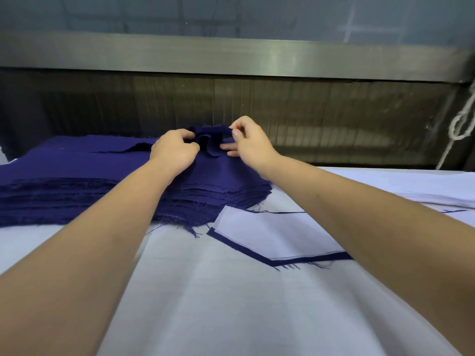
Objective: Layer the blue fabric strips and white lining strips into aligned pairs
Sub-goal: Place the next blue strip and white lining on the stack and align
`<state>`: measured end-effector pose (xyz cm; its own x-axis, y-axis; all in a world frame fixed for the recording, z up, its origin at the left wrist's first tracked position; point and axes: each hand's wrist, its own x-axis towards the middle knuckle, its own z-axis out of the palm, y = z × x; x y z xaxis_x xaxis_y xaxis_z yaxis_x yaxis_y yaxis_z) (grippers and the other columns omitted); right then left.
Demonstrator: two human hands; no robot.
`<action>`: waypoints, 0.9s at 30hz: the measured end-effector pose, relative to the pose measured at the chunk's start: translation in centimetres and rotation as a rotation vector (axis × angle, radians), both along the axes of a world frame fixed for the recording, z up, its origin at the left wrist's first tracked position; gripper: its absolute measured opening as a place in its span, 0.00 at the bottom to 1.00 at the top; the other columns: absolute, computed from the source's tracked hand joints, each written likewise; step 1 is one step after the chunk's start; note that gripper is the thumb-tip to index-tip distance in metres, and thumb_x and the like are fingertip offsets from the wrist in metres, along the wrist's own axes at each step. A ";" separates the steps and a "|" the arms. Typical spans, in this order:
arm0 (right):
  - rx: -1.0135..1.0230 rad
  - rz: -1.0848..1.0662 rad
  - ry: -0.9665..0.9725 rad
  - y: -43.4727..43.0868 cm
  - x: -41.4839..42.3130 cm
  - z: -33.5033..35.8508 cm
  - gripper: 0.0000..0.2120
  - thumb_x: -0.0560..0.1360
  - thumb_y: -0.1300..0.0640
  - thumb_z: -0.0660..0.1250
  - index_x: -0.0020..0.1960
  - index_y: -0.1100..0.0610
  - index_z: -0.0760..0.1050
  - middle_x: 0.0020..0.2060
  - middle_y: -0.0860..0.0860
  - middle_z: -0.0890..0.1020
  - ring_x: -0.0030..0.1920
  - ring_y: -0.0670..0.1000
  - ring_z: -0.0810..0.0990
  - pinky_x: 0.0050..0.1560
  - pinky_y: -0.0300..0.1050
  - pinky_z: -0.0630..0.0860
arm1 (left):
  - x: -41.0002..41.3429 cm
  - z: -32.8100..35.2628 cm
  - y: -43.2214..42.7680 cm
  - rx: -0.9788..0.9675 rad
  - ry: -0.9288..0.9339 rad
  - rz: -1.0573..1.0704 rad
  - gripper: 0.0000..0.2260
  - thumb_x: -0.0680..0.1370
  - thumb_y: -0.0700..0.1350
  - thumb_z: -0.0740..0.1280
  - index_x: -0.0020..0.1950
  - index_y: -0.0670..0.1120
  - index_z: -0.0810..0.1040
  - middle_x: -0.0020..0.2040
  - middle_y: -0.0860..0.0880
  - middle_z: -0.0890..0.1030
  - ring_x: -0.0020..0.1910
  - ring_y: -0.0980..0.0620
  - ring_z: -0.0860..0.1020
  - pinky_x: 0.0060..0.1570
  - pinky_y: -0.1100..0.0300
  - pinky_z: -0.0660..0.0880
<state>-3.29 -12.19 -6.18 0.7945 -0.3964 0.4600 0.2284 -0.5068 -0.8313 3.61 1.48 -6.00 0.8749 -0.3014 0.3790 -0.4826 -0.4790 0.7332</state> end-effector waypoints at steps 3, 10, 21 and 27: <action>-0.113 0.004 0.046 0.3 0.5 -0.2 0.14 0.82 0.63 0.48 0.41 0.50 0.62 0.52 0.55 0.74 0.51 0.54 0.82 0.52 0.49 0.77 | 0.1 -0.1 0.0 0.007 0.023 -0.003 0.17 0.78 0.45 0.63 0.67 0.46 0.74 0.65 0.46 0.76 0.64 0.44 0.71 0.62 0.53 0.69; -0.005 -0.126 -0.005 -1.0 0.9 1.6 0.13 0.81 0.62 0.50 0.39 0.50 0.63 0.55 0.64 0.76 0.57 0.63 0.76 0.60 0.63 0.72 | 1.2 -0.5 0.4 0.034 0.075 0.007 0.16 0.78 0.47 0.64 0.64 0.44 0.76 0.68 0.43 0.70 0.62 0.40 0.72 0.63 0.49 0.70; 0.100 -0.090 -0.093 -1.6 -0.6 1.7 0.13 0.81 0.64 0.53 0.40 0.52 0.67 0.47 0.57 0.77 0.51 0.57 0.81 0.57 0.55 0.76 | 1.8 0.5 2.9 -0.271 0.177 0.297 0.25 0.77 0.45 0.65 0.73 0.50 0.64 0.73 0.44 0.50 0.66 0.42 0.60 0.55 0.58 0.61; 0.109 -0.050 -0.134 -1.3 -0.7 2.0 0.12 0.79 0.64 0.56 0.39 0.53 0.70 0.41 0.53 0.79 0.47 0.55 0.78 0.57 0.55 0.75 | 3.0 0.9 3.8 -0.781 0.430 0.038 0.17 0.77 0.37 0.64 0.66 0.43 0.68 0.49 0.47 0.73 0.43 0.53 0.76 0.38 0.65 0.74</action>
